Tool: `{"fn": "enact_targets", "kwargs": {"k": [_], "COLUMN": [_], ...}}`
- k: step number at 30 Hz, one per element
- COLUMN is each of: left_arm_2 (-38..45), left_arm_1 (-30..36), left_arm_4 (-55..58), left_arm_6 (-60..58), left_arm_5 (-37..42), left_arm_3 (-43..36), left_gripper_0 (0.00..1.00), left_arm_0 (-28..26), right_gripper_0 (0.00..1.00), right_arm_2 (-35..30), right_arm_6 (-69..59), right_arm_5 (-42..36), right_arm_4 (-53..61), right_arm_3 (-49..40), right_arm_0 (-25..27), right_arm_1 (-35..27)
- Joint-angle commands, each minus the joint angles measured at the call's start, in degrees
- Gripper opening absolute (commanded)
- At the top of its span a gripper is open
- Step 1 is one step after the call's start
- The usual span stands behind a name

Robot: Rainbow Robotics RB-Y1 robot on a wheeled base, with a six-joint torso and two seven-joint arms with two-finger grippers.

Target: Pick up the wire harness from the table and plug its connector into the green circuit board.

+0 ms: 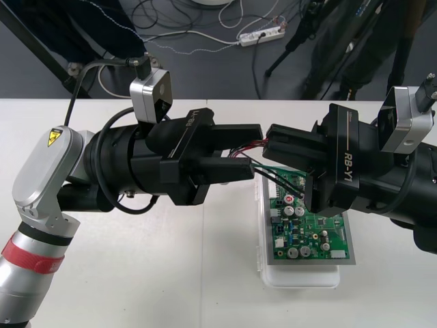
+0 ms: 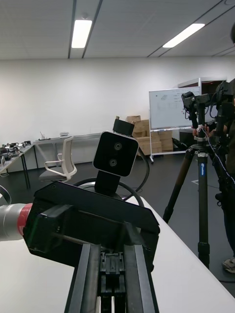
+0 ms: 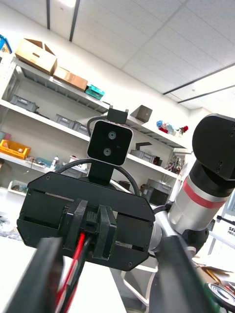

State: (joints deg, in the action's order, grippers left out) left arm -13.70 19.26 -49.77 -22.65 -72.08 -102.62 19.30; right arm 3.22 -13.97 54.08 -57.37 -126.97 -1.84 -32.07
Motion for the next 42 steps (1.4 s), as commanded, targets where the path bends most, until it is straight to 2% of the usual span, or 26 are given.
{"fn": "enact_targets", "kwargs": {"k": [1,8,14,16,42], "left_arm_2": [-1.4,-1.4,-1.3,-1.4,-2.1], "left_arm_1": [-1.2,-1.2,-1.2,-1.2,-1.2], "left_arm_4": [0.7,0.7,0.7,0.7,0.6], "left_arm_6": [2.7,2.7,2.7,2.7,3.1], "left_arm_5": [2.1,2.1,2.1,2.1,3.4], "left_arm_3": [-0.7,-0.7,-0.6,-0.7,-0.6], "left_gripper_0": [0.46,0.43,0.38,0.33,0.30], "left_arm_0": [2.2,2.2,2.2,2.2,2.8], "right_gripper_0": [0.00,0.00,0.00,0.00,0.00], "right_arm_2": [0.9,0.9,0.9,0.9,1.0], "right_arm_6": [-1.9,-1.8,-1.7,-1.6,-1.5], "right_arm_5": [-0.3,-0.2,-0.2,-0.2,0.2], "right_arm_4": [-0.2,-0.2,-0.3,-0.3,-0.3], "right_arm_3": [-2.3,-2.3,-2.3,-2.3,-2.3], "right_arm_0": [-0.4,-0.4,-0.4,-0.4,-0.5], "right_arm_1": [1.0,1.1,1.5,1.5,2.1]}}
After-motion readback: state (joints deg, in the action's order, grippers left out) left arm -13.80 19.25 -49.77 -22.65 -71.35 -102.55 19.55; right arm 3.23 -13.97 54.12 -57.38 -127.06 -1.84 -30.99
